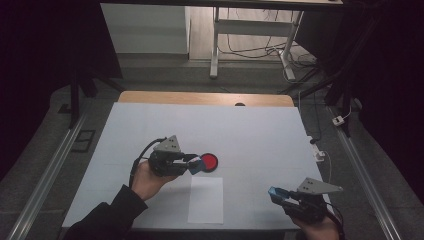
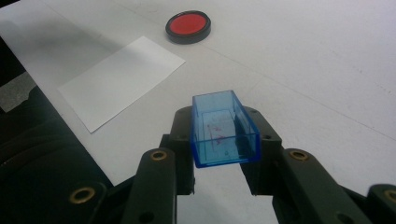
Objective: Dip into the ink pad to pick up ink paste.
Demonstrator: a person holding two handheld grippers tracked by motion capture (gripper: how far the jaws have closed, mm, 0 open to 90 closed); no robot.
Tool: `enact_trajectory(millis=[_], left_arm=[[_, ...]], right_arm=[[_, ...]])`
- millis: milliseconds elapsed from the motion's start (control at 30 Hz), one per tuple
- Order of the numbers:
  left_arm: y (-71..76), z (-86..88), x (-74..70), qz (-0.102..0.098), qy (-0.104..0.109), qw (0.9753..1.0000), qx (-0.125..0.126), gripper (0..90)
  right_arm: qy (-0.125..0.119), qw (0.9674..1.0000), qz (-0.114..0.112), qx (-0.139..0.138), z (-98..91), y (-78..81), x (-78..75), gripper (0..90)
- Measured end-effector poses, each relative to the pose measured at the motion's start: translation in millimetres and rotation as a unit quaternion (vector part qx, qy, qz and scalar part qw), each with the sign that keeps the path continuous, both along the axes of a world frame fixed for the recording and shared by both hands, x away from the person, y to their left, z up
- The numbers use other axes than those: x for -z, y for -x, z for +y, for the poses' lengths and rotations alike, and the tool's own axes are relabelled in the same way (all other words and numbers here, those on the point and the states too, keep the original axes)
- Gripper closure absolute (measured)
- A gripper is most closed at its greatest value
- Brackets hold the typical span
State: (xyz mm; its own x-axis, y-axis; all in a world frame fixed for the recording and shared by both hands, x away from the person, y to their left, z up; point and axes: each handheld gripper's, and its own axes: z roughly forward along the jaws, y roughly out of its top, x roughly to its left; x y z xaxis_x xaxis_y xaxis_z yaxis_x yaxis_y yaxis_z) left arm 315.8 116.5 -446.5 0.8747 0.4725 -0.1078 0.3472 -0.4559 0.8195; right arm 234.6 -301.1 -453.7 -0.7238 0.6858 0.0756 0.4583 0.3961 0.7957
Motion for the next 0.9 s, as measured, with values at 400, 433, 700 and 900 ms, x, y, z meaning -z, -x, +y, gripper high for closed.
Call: enact_trajectory(millis=[400, 433, 700, 900], left_arm=[[-23.3, -12.8, 7.5, 0.02, -0.026, 0.9992, -0.022, 70.5], [-25.3, -14.0, 8.7, 0.019, -0.03, 0.9991, -0.023, 70.5], [-40.6, -20.4, 18.6, 0.03, -0.04, 0.9981, -0.037, 70.5], [-47.5, -29.1, 22.8, 0.031, -0.047, 0.9977, -0.038, 70.5]], right_arm=[[0.0, 1.0, -0.001, 0.001, -2.2, 1.5, -0.4, 68.0], [0.0, 1.0, -0.001, 0.001, -2.4, 1.6, -0.4, 68.0], [0.001, 1.0, 0.001, -0.002, -2.2, 1.3, 0.0, 68.0], [0.004, 1.0, 0.002, -0.002, -2.0, 1.2, 0.0, 67.9]])
